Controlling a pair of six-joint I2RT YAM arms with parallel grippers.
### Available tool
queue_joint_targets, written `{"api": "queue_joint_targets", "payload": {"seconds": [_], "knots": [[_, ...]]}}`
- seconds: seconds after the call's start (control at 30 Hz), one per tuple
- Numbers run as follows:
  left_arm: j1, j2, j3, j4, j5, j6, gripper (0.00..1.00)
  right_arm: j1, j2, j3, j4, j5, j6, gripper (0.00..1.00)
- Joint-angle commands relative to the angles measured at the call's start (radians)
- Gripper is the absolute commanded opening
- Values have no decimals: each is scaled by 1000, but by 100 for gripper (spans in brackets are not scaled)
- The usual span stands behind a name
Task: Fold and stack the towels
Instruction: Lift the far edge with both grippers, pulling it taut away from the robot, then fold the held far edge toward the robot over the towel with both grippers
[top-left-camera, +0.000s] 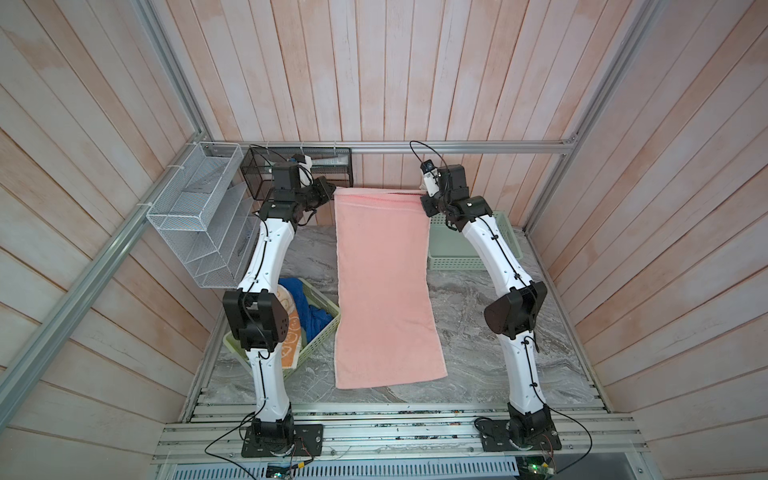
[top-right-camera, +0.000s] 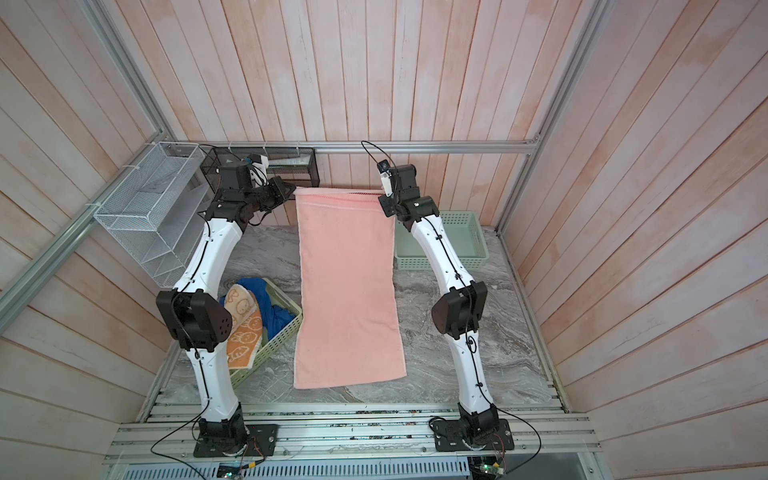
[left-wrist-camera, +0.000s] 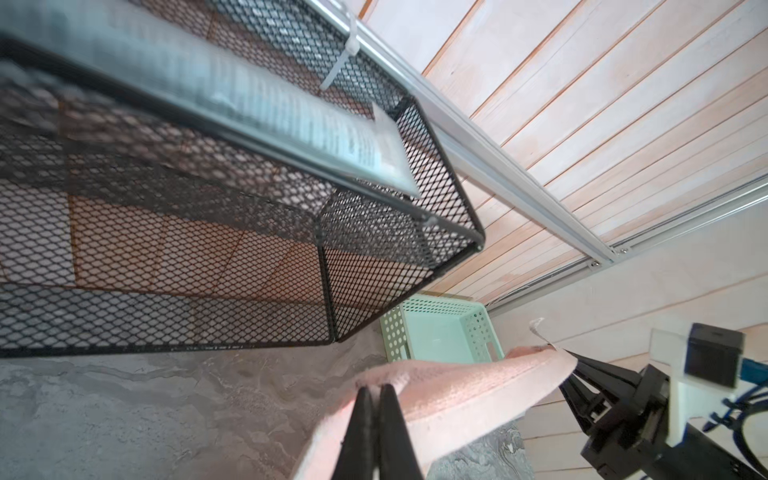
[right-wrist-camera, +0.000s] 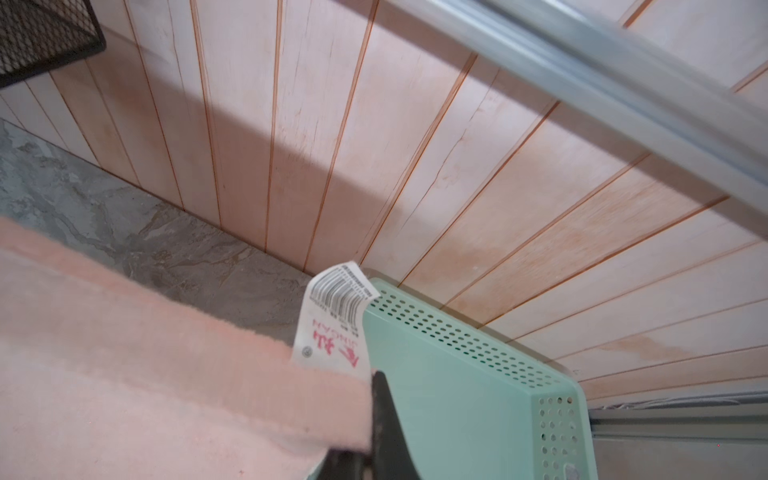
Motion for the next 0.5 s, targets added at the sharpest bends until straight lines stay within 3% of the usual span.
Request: {"api": "queue_joint_targets", "payload": {"seconds": [0.0,0.1,0.27,0.37,0.47], "knots": [[31,45,37,-39,-26,18,0,-26,23,27,43,26,-17,0],[29,24,-33,-27,-3,18,0,-13,-3,-21,2,8,-11,0],[23,-125,-367,78,25,18,0,59,-104,-274,-54,104,-15,0],[-4,-238,-595,117,15,24,0,107,-178,-440,-86,129,76,0],[-63,-337,-815,160,-8,17,0,158,-264,-654,-62,54,186,0]]}}
